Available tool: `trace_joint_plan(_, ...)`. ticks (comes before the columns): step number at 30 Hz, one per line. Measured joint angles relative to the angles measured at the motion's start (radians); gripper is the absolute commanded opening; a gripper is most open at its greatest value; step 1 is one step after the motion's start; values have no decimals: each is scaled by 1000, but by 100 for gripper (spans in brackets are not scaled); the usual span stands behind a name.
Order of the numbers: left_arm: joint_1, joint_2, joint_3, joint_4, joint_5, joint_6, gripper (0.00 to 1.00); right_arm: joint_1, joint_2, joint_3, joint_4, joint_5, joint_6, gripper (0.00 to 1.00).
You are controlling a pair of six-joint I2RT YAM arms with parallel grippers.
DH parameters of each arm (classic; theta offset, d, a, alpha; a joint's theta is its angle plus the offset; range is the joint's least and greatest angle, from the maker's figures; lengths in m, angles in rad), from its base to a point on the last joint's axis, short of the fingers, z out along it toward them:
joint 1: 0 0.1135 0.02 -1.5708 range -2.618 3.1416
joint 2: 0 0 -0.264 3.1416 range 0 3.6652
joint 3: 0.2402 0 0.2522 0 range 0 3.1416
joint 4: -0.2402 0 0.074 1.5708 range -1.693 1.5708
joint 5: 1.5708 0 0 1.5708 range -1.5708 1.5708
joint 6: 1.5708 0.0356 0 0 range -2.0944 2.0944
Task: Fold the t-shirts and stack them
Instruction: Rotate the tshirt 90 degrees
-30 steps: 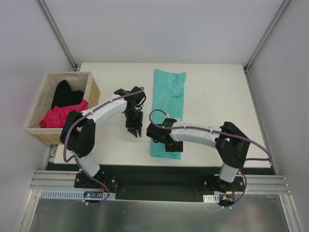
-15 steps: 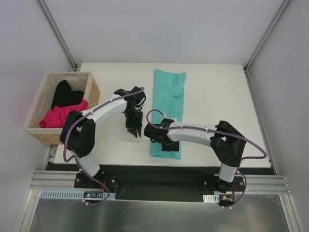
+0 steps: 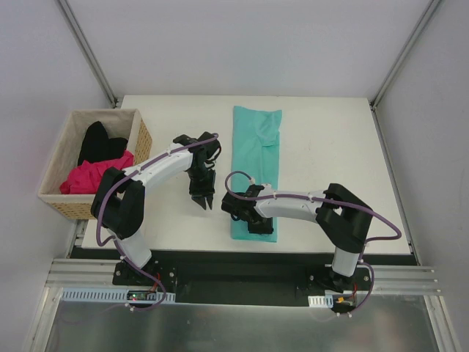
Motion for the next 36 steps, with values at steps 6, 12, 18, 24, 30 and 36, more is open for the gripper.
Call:
trace_joint_plan(6, 0, 0, 0, -5, 0, 0, 23, 0, -2, -8, 12, -7, 14, 1)
trace_joint_plan(12, 0, 0, 3, -8, 0, 0, 23, 0, -2, 1, -3, -6, 11, 1)
trace_joint_plan(18, 0, 0, 35, -10, 0, 0, 23, 0, -7, 50, -59, 2, 11, 1)
trace_joint_plan(24, 0, 10, 45, -10, 0, 4, 23, 0, -53, 66, -117, 21, 21, 1)
trace_joint_plan(30, 0, 24, 45, -10, 0, 7, 23, 1, -65, 73, -150, 34, 38, 1)
trace_joint_plan(36, 0, 33, 51, -10, 0, 11, 23, 2, -65, 85, -172, 47, 42, 1)
